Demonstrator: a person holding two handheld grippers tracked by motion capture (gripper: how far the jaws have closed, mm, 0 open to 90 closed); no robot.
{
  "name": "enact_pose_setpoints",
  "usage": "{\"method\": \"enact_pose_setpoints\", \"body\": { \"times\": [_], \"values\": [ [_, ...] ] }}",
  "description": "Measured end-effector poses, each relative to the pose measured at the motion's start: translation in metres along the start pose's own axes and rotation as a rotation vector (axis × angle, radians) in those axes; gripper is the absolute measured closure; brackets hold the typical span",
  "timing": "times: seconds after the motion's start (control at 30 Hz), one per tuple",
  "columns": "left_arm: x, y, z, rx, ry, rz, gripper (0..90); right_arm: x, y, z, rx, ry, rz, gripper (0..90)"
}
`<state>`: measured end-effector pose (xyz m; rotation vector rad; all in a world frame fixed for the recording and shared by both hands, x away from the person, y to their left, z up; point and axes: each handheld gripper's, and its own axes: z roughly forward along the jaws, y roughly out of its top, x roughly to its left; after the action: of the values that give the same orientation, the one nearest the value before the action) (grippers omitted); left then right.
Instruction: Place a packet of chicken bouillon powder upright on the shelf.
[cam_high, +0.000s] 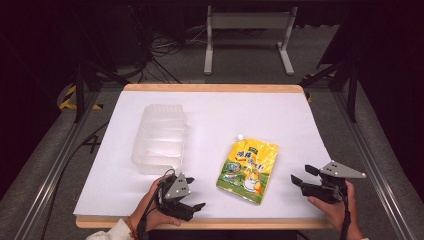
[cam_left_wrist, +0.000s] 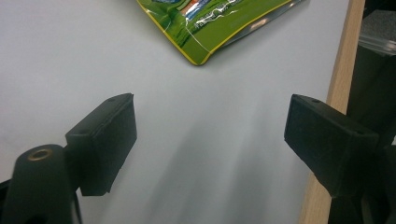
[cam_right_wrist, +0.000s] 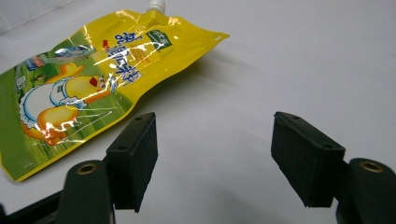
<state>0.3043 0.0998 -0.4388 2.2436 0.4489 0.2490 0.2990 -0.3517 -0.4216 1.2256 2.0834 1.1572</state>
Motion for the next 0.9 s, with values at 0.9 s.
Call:
{"method": "enact_pose_setpoints", "body": {
  "times": [0.9],
  "values": [
    [0.021, 0.041, 0.051, 0.009, -0.123, -0.079, 13.4, 0.019, 0.026, 0.060, 0.134, 0.288, 0.094, 27.9]
  ]
}}
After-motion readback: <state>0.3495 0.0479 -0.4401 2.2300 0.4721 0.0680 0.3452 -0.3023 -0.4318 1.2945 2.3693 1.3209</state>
